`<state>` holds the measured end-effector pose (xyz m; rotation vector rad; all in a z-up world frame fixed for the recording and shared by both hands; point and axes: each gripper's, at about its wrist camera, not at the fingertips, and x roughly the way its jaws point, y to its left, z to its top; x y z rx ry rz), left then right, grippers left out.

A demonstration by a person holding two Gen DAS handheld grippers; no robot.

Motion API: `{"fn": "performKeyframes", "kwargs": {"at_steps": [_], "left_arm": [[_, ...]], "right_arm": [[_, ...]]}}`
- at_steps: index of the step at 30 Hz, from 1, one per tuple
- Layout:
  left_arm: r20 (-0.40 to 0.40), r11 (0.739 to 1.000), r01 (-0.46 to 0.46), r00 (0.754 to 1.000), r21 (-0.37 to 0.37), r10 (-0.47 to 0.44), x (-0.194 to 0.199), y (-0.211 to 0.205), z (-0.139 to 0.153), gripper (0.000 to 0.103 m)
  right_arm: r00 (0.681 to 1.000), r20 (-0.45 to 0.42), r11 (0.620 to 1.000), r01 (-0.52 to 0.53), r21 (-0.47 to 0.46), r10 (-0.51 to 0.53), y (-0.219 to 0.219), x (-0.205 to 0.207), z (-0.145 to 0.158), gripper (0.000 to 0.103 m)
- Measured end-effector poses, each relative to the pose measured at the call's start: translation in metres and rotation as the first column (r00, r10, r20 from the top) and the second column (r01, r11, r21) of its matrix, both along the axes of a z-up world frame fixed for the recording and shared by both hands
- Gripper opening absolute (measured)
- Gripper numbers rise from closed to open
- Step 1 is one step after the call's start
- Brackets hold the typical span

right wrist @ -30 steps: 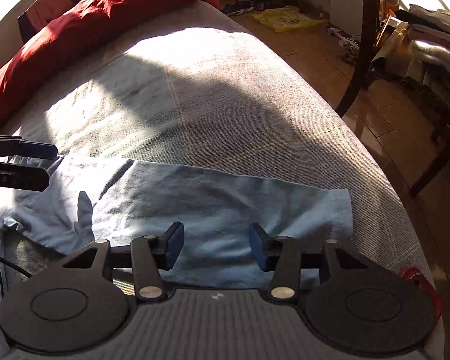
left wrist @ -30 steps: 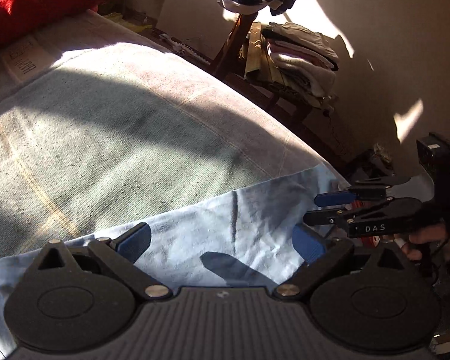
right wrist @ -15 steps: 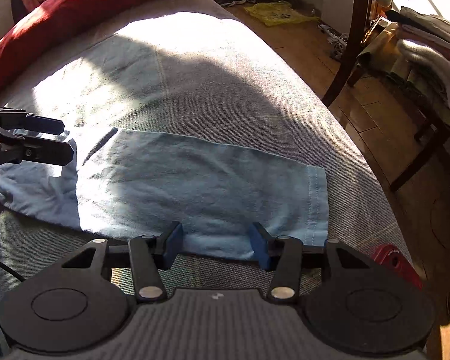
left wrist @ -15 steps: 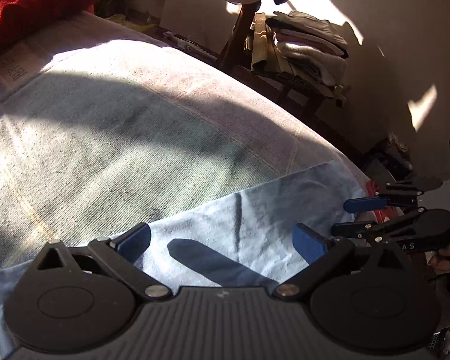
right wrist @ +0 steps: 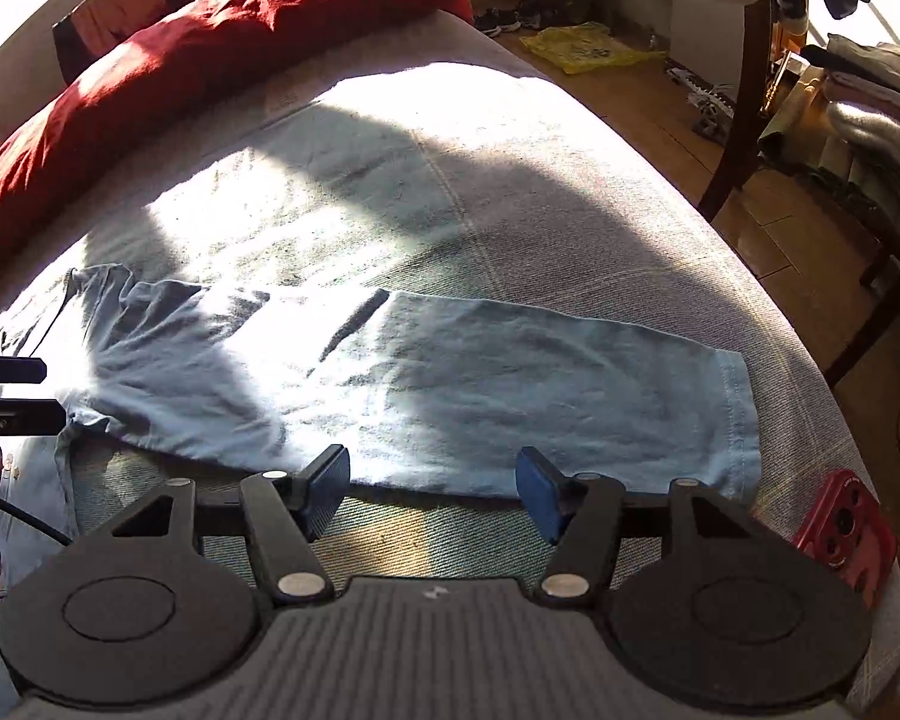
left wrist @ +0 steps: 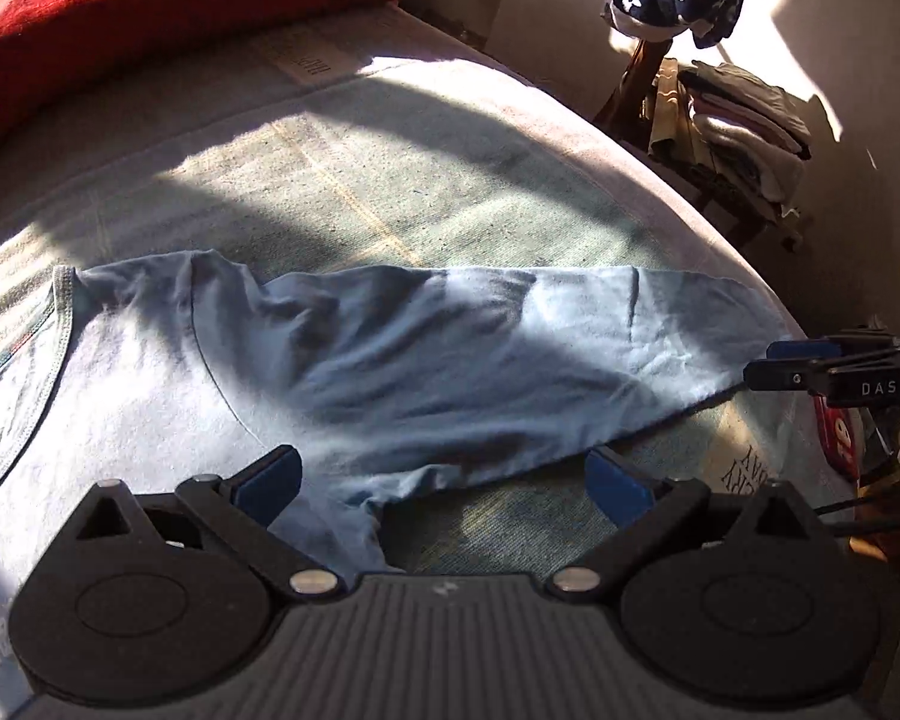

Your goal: Fold clothes

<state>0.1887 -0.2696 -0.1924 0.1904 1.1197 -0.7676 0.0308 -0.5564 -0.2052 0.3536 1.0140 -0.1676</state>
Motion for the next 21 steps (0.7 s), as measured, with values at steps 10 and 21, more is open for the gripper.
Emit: {"fn": "performKeyframes", "kwargs": {"at_steps": [10, 21], "left_arm": [[-0.063, 0.991, 0.006, 0.998, -0.132, -0.014, -0.024, 0.04, -0.006, 0.1], [0.059, 0.941, -0.335, 0.941, 0.043, 0.333, -0.012, 0.214, -0.011, 0.1]], "right_arm": [[0.994, 0.013, 0.993, -0.109, -0.042, 0.109, 0.071, 0.029, 0.022, 0.066], [0.925, 0.084, 0.928, -0.373, 0.016, 0.37, 0.201, 0.09, 0.024, 0.071]]}}
